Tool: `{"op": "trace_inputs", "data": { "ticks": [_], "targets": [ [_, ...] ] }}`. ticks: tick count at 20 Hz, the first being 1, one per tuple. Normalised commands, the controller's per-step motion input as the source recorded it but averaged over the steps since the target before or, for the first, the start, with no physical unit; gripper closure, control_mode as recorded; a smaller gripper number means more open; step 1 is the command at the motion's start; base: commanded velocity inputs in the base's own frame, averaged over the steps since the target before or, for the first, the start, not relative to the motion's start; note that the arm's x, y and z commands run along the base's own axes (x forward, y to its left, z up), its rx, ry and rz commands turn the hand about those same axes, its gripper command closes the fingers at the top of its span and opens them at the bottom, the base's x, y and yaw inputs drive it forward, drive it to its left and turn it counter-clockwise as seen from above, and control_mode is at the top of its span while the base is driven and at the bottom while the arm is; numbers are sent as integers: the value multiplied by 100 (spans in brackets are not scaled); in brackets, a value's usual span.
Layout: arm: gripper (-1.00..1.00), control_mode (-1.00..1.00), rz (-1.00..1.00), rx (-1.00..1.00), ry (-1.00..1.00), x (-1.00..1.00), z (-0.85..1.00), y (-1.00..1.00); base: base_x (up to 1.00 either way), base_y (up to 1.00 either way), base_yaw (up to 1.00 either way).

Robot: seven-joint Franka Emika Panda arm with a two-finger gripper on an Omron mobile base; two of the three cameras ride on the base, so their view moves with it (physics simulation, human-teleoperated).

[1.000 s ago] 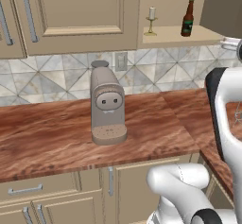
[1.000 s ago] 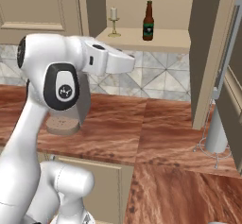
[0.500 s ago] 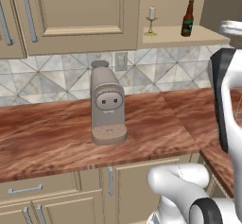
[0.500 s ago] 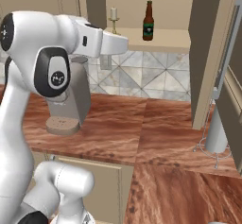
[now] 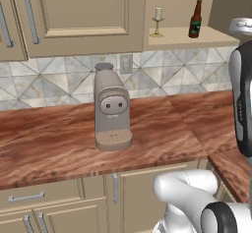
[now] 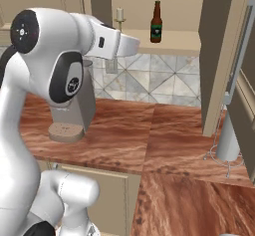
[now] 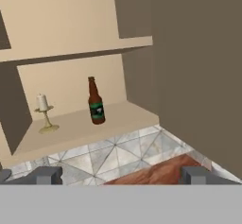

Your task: Get the candle and the beer from the cabinet and move them to the dining counter.

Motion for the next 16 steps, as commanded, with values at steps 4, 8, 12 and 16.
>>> {"op": "trace_inputs", "data": {
  "ticks": [4,8,12,16],
  "targets": [
    [-100,-100,13,2,0,0,0,20,0,0,0],
    [-100,-100,5,0,0,8,0,17,0,0,0],
    [-100,-100,0,0,0,15,0,18,0,0,0],
    [-100,-100,0,0,0,20,0,9,0,0,0]
  ]
}}
